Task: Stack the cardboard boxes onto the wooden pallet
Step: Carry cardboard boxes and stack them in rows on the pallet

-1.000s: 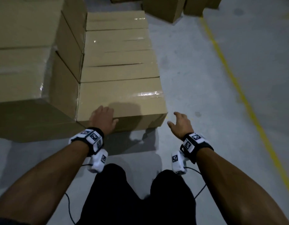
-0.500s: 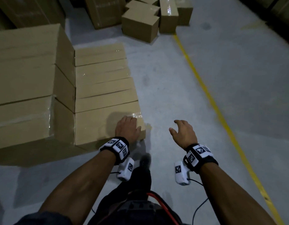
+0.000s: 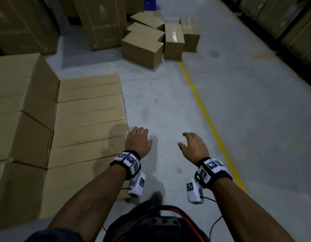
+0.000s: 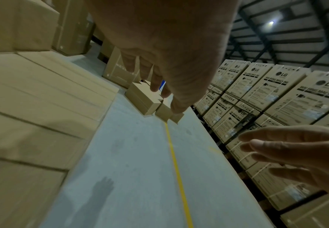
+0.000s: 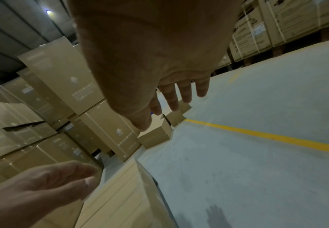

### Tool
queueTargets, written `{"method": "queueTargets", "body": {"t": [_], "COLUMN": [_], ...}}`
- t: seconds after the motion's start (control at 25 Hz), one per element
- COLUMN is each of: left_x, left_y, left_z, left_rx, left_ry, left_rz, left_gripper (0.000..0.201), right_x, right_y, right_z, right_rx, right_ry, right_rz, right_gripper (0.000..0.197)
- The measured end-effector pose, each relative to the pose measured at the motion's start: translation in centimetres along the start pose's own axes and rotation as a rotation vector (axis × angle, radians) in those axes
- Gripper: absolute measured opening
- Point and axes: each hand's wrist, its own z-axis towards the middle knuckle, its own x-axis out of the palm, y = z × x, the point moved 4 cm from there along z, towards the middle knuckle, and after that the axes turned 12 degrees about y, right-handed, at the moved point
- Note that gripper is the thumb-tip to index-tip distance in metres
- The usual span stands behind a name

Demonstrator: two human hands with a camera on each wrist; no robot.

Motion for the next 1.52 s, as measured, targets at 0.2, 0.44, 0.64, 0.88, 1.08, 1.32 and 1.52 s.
{"method": "queueTargets", "body": {"t": [0.2, 0.44, 0.64, 0.88, 1.08, 1.32, 1.52], "left_x": [-6.2, -10.8, -18.7, -26.7, -30.4, -38.4, -45.9], "left_y": [-3.1, -6.1, -9.7, -11.2, -10.4, -9.3, -10.7], "left_z": [11.0, 28.2, 41.8, 55.4, 70.4, 89.9, 101.8], "left_rx": [0.022, -0.024, -0.130, -0.187, -0.163, -0.129, -0.094], "left_ry": [-0.035, -0.034, -0.098, -0.143, -0.140, -0.076, -0.063], "left_rz": [0.046, 0.042, -0.029, -0.109, -0.149, -0.149, -0.122], "left_gripper": [0.048, 0.050, 0.053, 0.052, 0.051, 0.047, 0.042], "right_x": [-7.6, -16.0, -26.4, -38.9, -44.8, -53.5, -60.7], "right_y": [-2.2, -6.5, -7.8, -6.2, -7.1, -6.9, -7.7], "right_z": [9.4, 26.6, 41.6, 55.2, 69.5, 86.2, 96.9], "right_rx": [0.006, -0.037, -0.122, -0.192, -0.157, -0.055, 0.010], "right_ry": [0.003, 0.003, 0.077, 0.054, 0.058, 0.084, 0.096], "right_rz": [0.027, 0.037, -0.013, -0.029, -0.040, 0.029, 0.101], "right_gripper": [0.056, 0.057, 0.058, 0.056, 0.056, 0.057, 0.059]}}
